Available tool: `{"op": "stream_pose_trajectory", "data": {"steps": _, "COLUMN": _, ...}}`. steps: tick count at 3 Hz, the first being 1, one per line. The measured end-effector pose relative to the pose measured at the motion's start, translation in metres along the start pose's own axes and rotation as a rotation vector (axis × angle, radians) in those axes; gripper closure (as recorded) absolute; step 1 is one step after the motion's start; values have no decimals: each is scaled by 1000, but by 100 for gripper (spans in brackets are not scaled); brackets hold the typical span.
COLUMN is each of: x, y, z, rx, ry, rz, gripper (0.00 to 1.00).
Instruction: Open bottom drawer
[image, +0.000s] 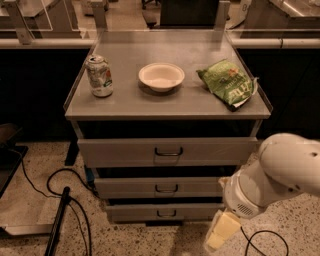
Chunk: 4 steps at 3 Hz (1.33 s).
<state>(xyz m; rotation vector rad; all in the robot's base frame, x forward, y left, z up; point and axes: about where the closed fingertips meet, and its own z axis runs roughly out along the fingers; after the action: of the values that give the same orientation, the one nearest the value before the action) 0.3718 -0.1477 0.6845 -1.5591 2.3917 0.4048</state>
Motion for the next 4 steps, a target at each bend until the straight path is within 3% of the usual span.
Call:
{"op": "stream_pose_trajectory", "data": {"steps": 1, "x": 8, "y": -20, "z": 55, "rx": 13, "ry": -49, "rz": 15, "gripper": 0}}
{"op": "stream_pose_trajectory", "data": {"steps": 2, "x": 17, "y": -35, "z": 105, "rx": -36, "ry": -122, "rz": 54, "gripper": 0}}
{"op": "stream_pose_trajectory", "data": {"steps": 3, "x": 17, "y": -35, "z": 105, "rx": -36, "ry": -122, "rz": 54, "gripper": 0}}
{"op": "stream_pose_trajectory", "data": {"steps": 4, "x": 28, "y": -31, "z": 139, "rx": -42, "ry": -94, "rz": 87, "gripper": 0}}
